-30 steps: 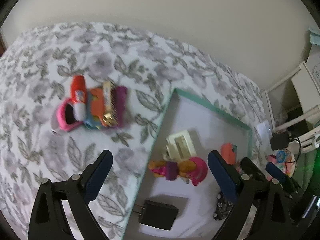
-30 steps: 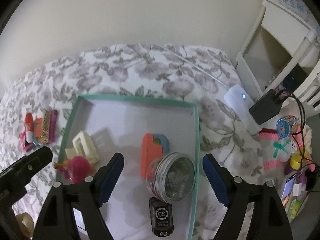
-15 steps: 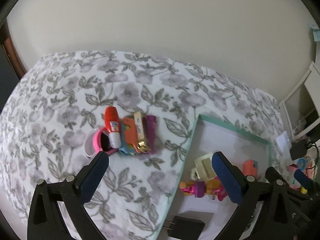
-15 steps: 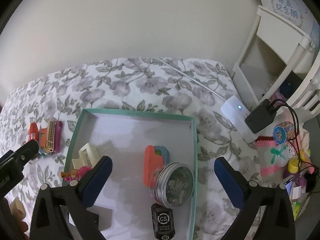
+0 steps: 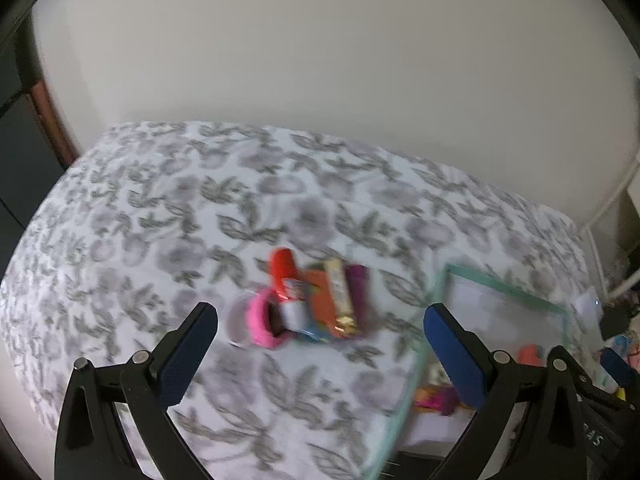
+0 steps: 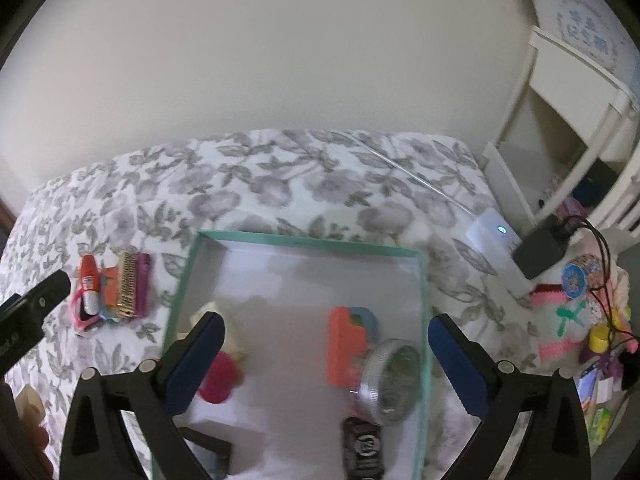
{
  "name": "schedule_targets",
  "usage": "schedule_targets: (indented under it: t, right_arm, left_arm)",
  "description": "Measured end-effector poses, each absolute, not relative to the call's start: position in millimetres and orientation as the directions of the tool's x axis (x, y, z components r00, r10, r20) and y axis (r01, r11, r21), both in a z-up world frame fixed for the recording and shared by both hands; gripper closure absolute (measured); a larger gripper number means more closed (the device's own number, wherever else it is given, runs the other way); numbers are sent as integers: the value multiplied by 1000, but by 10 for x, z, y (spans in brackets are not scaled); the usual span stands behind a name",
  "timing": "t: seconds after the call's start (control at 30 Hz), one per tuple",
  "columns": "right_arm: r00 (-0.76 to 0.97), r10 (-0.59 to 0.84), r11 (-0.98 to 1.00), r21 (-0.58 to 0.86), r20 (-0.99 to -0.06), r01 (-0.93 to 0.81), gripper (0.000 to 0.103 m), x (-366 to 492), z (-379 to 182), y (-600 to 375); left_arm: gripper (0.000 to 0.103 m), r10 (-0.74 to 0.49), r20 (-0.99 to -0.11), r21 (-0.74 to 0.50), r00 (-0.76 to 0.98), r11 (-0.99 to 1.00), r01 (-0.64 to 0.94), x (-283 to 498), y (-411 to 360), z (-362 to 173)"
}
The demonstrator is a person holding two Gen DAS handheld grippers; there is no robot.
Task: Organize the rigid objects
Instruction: 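Move both open grippers back toward the red bottle and white cable case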
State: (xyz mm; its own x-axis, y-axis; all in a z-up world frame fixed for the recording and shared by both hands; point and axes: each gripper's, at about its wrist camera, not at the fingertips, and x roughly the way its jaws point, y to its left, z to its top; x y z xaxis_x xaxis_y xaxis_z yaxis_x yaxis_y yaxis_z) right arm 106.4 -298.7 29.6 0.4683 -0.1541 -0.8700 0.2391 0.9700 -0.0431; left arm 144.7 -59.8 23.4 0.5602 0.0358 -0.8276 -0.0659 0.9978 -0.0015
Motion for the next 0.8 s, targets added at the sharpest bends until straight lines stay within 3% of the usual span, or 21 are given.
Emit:
schedule_targets:
  t: [0.6, 0.8]
  right_arm:
    - [520, 23, 998, 48, -854, 36, 0, 1300, 199, -1972]
    - [509, 80, 997, 73, -857, -34, 0, 1374, 44, -1621]
  left_arm:
    - [0, 169, -842, -3, 513, 948, -317, 1563, 757, 150]
    - [0, 138, -866, -40, 481, 939, -340, 1627, 902, 12]
